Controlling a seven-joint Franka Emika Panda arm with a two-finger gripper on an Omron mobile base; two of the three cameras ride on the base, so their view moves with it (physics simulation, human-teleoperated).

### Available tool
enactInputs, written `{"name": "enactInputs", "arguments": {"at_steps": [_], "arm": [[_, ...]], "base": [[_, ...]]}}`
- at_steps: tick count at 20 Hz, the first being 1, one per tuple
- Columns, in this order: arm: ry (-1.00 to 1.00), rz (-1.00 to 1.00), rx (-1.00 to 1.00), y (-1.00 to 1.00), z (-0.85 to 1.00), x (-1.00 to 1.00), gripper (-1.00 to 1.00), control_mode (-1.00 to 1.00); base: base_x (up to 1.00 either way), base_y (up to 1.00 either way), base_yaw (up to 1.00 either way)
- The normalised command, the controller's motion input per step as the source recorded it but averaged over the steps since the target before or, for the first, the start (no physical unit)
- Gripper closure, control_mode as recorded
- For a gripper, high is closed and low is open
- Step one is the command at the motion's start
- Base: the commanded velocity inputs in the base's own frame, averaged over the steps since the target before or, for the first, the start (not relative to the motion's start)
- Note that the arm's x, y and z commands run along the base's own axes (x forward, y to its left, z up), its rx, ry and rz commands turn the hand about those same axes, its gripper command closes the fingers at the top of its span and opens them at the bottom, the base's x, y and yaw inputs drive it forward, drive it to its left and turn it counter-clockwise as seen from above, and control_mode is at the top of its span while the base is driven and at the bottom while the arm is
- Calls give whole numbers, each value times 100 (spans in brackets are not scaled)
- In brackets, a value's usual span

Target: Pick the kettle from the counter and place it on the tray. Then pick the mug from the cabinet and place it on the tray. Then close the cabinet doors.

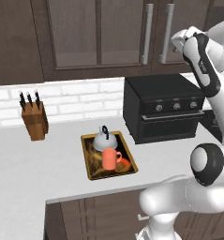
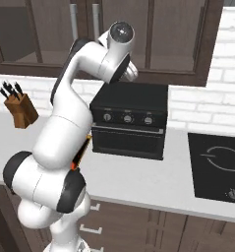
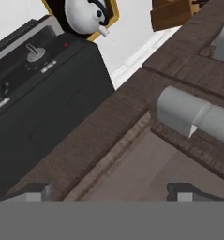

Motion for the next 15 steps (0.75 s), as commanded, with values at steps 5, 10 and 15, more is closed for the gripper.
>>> {"name": "enactInputs", "arguments": {"at_steps": [5, 10, 15], "arm": [[-2, 0, -5, 0, -25, 55, -100, -100], [-7, 0, -6, 0, -27, 33, -100, -100], [-11, -2, -2, 0, -30, 26, -100, -100]], "base": [[0, 0, 0], [0, 0, 0], [0, 0, 0]]}}
